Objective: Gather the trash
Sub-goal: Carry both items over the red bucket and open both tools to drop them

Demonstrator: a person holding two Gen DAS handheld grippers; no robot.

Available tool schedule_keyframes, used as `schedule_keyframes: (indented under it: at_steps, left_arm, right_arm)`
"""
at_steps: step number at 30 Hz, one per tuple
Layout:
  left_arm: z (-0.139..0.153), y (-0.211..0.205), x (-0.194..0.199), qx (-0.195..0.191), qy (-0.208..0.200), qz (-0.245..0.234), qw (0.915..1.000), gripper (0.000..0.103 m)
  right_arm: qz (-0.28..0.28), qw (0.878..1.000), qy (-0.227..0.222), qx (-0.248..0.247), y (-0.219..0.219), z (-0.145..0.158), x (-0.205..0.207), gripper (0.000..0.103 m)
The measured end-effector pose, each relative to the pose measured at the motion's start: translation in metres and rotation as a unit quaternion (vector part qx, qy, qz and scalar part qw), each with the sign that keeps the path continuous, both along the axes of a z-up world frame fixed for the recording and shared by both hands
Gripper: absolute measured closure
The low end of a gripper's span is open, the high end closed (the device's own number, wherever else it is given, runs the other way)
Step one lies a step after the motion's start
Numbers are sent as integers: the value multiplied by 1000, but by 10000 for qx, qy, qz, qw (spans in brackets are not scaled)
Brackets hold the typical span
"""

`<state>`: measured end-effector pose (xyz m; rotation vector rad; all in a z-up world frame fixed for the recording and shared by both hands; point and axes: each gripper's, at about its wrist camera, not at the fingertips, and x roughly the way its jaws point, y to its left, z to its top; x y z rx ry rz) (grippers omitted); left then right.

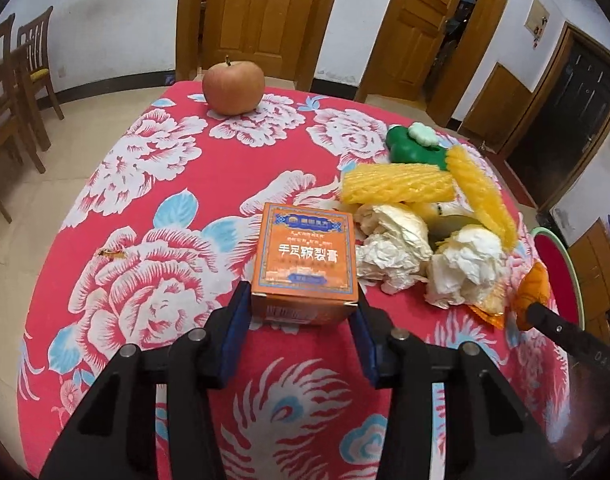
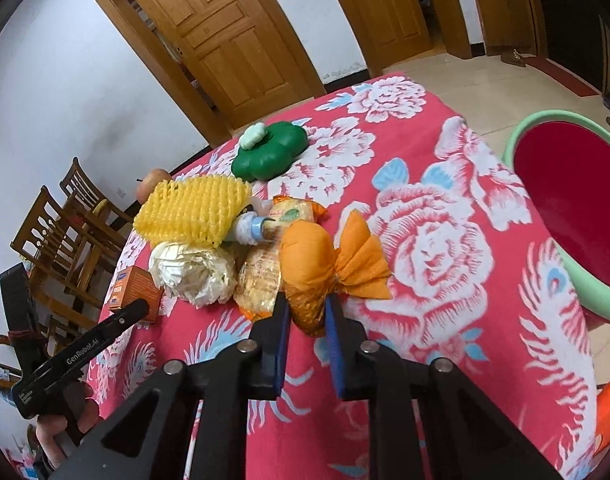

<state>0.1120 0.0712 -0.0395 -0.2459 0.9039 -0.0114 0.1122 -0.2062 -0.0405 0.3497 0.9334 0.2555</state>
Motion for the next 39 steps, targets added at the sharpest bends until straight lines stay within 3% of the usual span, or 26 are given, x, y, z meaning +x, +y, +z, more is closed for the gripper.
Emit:
schedule_keyframes:
  at_steps: [14, 27, 33, 39]
  left_arm:
    - [41, -37, -22, -166, -334, -559, 9977, 55]
    - [74, -139, -3, -132, -480, -1738, 9835, 56]
    - [72, -189, 11, -60, -440, -2187, 9748, 57]
    - [56, -226, 23, 26, -210, -2368, 9713, 58]
  right_arm:
    - [-562, 9977, -354, 124, -46, 23, -36, 84]
    - [-1653, 9840, -580, 316, -132, 30, -52, 84]
    - [-2099, 9755, -518, 411, -175, 21, -48, 84]
    - [-2327, 9701, -373, 578, -202, 1, -38, 84]
